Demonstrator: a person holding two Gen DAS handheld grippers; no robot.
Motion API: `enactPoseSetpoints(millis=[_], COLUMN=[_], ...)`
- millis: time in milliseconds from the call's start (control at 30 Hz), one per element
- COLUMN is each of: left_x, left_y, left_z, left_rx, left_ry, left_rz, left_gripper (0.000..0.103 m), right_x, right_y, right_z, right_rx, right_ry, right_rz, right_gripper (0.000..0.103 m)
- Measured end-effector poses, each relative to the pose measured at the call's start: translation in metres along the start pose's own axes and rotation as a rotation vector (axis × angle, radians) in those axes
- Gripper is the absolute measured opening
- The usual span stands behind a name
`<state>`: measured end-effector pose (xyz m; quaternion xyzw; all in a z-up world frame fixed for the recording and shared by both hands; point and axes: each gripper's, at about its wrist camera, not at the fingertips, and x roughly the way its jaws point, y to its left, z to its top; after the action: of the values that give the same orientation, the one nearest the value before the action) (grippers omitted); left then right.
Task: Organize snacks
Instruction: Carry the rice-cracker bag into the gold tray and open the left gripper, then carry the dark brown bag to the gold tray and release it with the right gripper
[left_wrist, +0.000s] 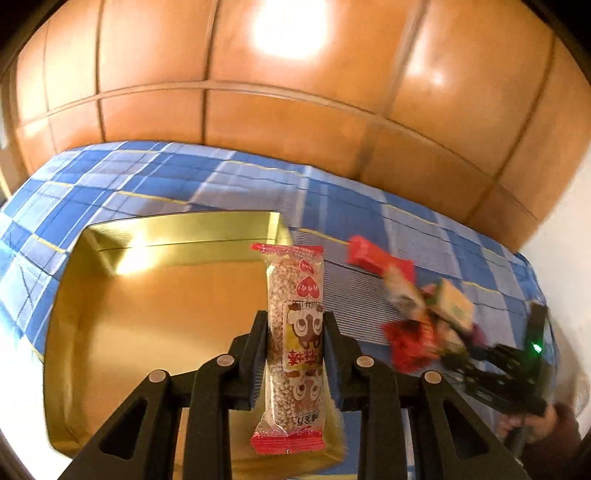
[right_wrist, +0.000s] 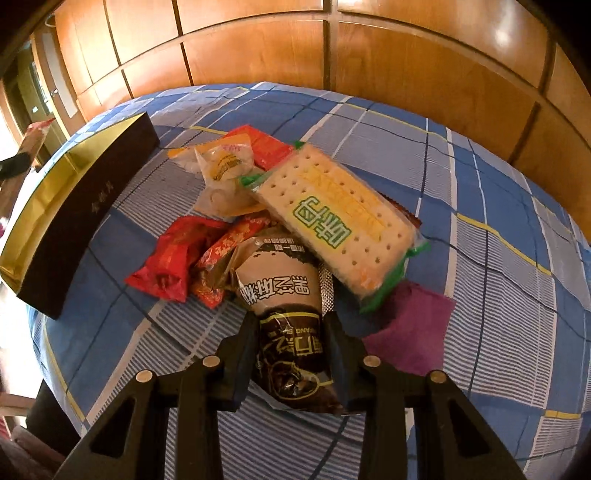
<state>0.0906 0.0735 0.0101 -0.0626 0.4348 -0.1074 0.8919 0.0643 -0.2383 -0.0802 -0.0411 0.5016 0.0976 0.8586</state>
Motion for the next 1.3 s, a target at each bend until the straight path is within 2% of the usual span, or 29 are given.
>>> enactPoseSetpoints(millis=[133,233,433,633,733,800,900,1033,1200,1300], left_x=[0.024,0.048,0.091,0.115,0.111,0.104,0.083,0.052,0.019,0.0], left_y=[0.018,0.027,0.026,0.026,0.026,0.025,0.02,0.013,0.007,0.006], left_z=[0.013,0.025,0.041,0.045,0.043,0.04,0.029,0.009,-0.011,-0.021], left_rx=[-0.005,-0.026,-0.024,-0.055,-0.069,-0.071,-0.061,-0.07,-0.068,-0.067], left_ry=[0.024,0.054,0.108,0.111,0.094,0.08,0.037,-0.021,-0.092,-0.134], left_rz=[0.049,0.049,0.064,0.081,0.072,0.09,0.154,0.217,0.262,0.286], left_gripper=[0.028,0.028,0.028,0.03,0.036,0.037,0.037,0.045,0.045,0.051], right_x=[-0.002,-0.002,-0.002,-0.003,-0.004,-0.004,-0.004,-0.004,-0.007,-0.01], right_y=[0.002,0.0,0.001,0.001,0.001,0.001,0.0,0.001,0.005,0.006], right_z=[0.0,0.001,0.003,0.0,-0.002,-0.003,-0.003,-0.004,-0.007,-0.011], right_rx=[-0.014,-0.01,-0.023,-0.017,-0.012,-0.007,-0.005,-0.006,-0.009,0.006], right_ry=[0.009,0.009,0.002,-0.011,-0.017,-0.024,-0.031,-0.036,-0.037,-0.04], right_rz=[0.001,0.006,-0.003,-0.003,-0.003,-0.005,-0.004,-0.007,-0.017,-0.02], right_gripper=[0.036,0.036,0.036,0.036,0.036,0.036,0.037,0.036,0.036,0.035])
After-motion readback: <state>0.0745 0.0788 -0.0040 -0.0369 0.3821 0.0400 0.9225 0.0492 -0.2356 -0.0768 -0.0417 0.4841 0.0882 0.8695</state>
